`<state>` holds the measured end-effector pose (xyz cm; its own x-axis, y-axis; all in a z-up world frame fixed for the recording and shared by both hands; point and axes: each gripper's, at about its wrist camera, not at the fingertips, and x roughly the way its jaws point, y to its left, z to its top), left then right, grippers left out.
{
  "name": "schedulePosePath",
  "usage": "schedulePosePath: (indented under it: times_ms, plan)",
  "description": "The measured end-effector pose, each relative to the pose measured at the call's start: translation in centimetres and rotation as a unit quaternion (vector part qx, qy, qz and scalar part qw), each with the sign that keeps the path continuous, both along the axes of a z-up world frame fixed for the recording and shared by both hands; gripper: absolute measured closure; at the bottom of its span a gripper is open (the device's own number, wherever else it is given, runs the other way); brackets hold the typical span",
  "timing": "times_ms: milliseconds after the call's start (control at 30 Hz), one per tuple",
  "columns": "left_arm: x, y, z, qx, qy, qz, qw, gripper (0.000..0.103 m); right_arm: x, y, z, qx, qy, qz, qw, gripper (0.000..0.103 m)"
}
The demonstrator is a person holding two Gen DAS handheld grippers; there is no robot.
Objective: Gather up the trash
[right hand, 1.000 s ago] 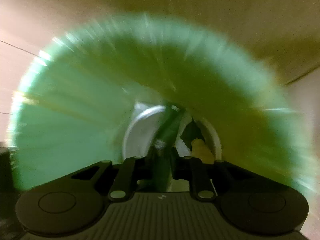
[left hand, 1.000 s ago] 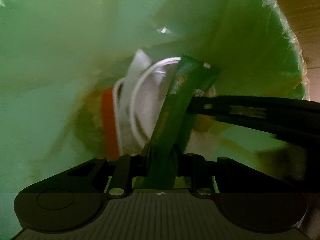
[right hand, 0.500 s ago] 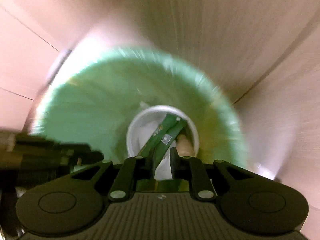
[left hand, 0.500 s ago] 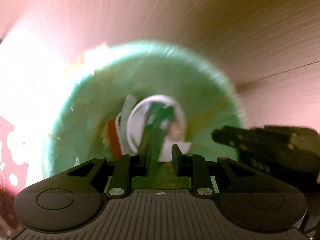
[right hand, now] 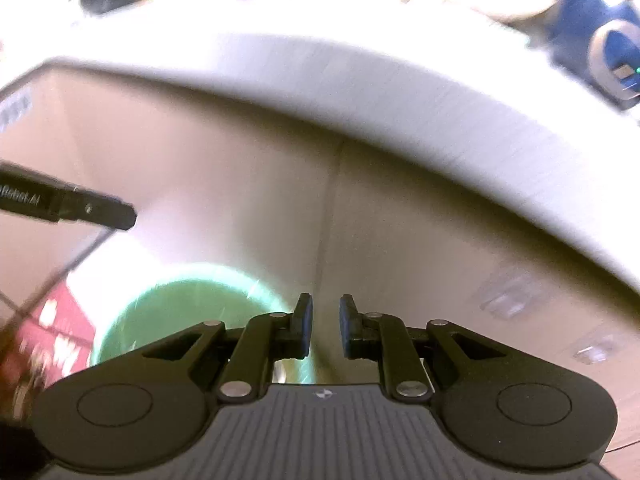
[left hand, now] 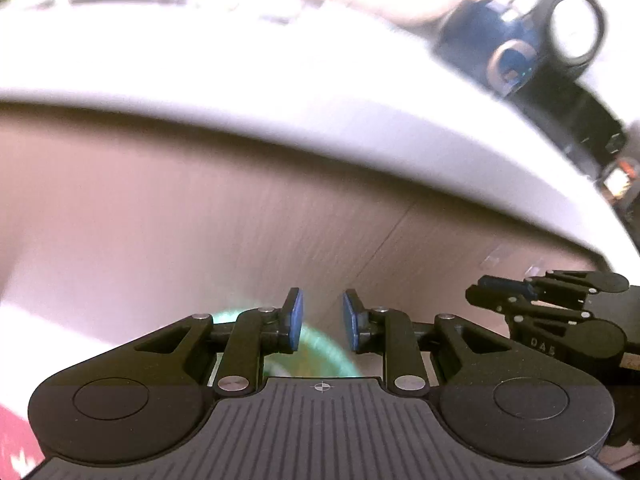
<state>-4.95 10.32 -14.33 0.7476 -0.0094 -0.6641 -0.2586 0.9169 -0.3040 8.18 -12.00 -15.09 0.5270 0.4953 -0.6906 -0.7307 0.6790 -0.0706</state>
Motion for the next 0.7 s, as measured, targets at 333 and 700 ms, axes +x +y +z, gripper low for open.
schedulePosePath:
  times_ms: [333,700]
  plan:
    - [1.3,-6.0,10.6,0.1,-0.153,-0.051,0.9818,0.079,0.4,-4.2,9.7,0.128,-0.088,-0.069,0.985,0.063]
    - [-0.8,-10.3,12.6,0.104,-0.187,-0.052,0.9755,0.086,-5.4,-5.6,12.8,0.159,-0.093,-0.173,0.968,0.027]
